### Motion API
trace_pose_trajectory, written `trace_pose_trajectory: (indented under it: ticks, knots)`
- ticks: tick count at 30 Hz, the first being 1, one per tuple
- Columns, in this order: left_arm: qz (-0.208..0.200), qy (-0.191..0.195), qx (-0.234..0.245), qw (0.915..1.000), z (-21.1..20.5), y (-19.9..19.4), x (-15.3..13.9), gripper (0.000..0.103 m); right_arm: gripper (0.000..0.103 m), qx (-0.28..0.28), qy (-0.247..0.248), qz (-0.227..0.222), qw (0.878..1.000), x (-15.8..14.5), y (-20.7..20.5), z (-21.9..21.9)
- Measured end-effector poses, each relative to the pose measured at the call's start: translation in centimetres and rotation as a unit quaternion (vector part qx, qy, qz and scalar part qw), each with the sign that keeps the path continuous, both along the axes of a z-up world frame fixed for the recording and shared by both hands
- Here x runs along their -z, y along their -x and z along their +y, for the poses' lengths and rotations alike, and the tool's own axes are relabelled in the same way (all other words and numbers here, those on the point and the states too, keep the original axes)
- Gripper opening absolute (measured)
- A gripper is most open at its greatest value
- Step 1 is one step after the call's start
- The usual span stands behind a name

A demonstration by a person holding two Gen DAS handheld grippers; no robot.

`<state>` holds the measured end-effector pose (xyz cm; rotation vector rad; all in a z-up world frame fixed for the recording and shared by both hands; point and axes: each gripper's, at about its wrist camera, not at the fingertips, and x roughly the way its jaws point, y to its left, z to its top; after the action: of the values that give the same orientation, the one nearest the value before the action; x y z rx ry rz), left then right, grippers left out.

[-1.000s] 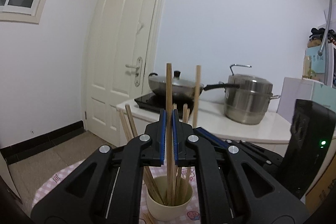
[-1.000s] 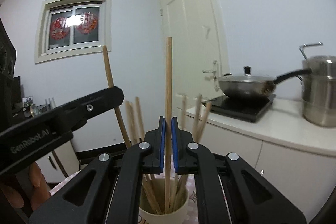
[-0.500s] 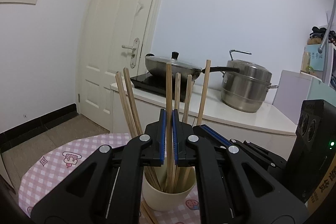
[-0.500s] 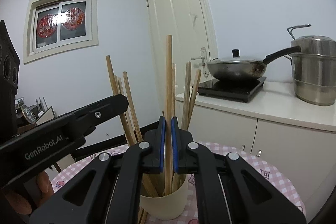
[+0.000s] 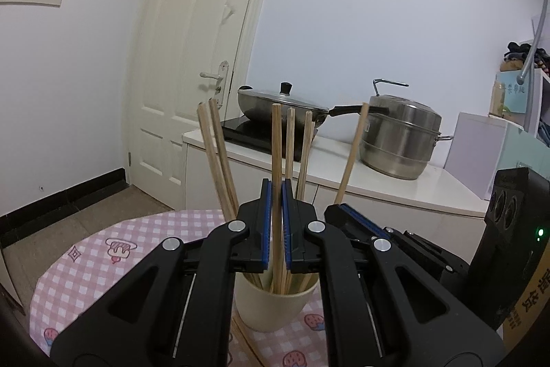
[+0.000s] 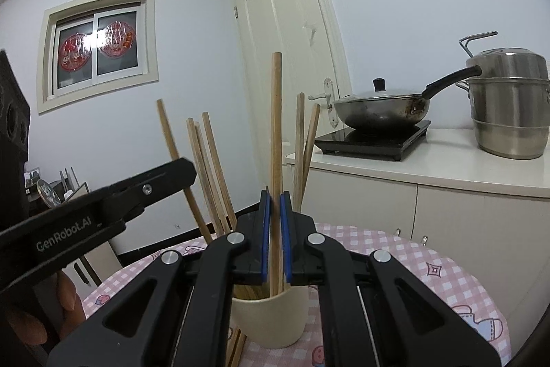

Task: Organize utensils
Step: 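Lower both chopsticks into the green cup with both grippers, then open both grippers to release the chopsticks into the cup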

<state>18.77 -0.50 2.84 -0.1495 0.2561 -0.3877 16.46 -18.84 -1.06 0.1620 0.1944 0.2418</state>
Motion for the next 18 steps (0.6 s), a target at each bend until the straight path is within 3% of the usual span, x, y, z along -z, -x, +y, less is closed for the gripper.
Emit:
trace_pose_trajectory:
  ticks: [6, 18]
  knots:
    - [-0.004, 0.019, -0.005, 0.9998, 0.6, 0.7, 0.5, 0.006, 0.005, 0.001, 0.001, 0.000, 1.000, 0.4, 0.6, 0.1]
    - [0.002, 0.022, -0.007, 0.9997, 0.8, 0.8, 0.7, 0.007, 0.006, 0.000, 0.009, -0.003, 1.000, 0.7, 1.2, 0.5]
